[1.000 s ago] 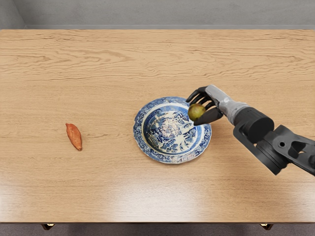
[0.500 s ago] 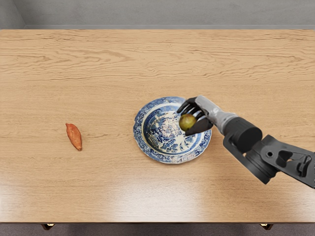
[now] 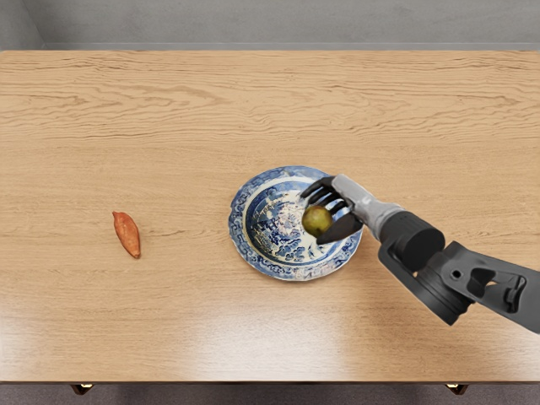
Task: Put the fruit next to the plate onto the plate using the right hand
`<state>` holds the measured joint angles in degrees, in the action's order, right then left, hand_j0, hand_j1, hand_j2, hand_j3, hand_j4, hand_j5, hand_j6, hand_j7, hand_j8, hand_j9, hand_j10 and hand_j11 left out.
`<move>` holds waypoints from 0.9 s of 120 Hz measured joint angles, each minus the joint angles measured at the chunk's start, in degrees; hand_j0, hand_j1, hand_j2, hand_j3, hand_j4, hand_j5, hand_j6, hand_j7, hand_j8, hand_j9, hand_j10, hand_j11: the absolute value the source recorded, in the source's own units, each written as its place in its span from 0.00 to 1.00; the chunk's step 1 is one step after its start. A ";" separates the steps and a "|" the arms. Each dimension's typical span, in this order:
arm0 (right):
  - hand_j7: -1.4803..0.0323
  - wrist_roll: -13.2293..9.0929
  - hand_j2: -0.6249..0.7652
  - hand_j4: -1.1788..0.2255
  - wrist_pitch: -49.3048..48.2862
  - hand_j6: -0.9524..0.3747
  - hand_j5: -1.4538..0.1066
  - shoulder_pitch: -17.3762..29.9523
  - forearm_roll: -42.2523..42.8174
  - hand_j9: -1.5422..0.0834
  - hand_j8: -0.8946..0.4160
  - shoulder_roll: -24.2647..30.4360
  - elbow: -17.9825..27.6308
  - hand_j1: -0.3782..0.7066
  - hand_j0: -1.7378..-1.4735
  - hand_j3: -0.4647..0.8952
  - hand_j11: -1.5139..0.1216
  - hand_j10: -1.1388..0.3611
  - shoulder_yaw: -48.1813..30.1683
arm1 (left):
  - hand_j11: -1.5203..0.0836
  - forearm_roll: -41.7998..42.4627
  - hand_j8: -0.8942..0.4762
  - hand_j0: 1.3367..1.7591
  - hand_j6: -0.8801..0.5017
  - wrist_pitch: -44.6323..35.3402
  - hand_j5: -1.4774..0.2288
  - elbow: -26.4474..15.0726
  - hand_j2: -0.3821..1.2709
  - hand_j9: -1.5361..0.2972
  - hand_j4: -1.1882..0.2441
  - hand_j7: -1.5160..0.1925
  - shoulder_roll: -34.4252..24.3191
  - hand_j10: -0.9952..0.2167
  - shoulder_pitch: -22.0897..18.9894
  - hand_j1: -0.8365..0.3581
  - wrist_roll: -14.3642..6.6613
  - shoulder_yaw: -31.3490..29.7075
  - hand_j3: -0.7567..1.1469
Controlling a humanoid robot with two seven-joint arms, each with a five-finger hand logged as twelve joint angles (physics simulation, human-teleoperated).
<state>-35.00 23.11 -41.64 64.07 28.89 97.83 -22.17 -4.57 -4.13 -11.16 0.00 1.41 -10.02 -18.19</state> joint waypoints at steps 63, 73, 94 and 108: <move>0.93 0.00 0.45 0.79 -39.98 0.67 0.88 -0.58 -29.58 0.90 0.64 15.78 -1.00 0.09 0.30 0.34 0.87 0.72 -22.55 | 0.95 0.00 0.65 0.76 0.64 0.00 0.87 -0.60 0.23 0.84 0.83 0.89 0.00 0.82 0.00 0.99 0.00 0.03 0.40; 0.93 0.00 0.45 0.80 -48.07 0.68 0.89 -0.56 -36.49 0.91 0.64 20.12 -3.63 0.08 0.30 0.34 0.88 0.72 -24.80 | 0.95 0.00 0.65 0.76 0.64 0.00 0.87 -0.90 0.23 0.84 0.83 0.89 0.00 0.82 0.34 0.99 0.00 0.06 0.40; 0.94 1.20 0.45 0.81 -56.25 0.68 0.90 -0.43 -46.21 0.91 0.65 29.50 -7.65 0.07 0.30 0.34 0.89 0.73 -26.78 | 0.95 0.00 0.65 0.76 0.64 0.03 0.87 -1.13 0.23 0.84 0.83 0.89 0.00 0.82 0.27 0.99 0.00 0.06 0.40; 0.95 2.31 0.45 0.81 -57.53 0.69 0.90 -0.01 -48.90 0.92 0.65 31.99 -9.53 0.07 0.30 0.34 0.89 0.73 -26.93 | 0.95 0.03 0.65 0.76 0.64 0.01 0.87 -1.19 0.23 0.84 0.83 0.89 0.00 0.82 0.09 0.99 0.00 0.14 0.40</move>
<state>-32.70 -34.42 -41.65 15.17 60.88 88.31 -49.10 -4.54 -4.12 -12.35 0.00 1.50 -10.02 -18.05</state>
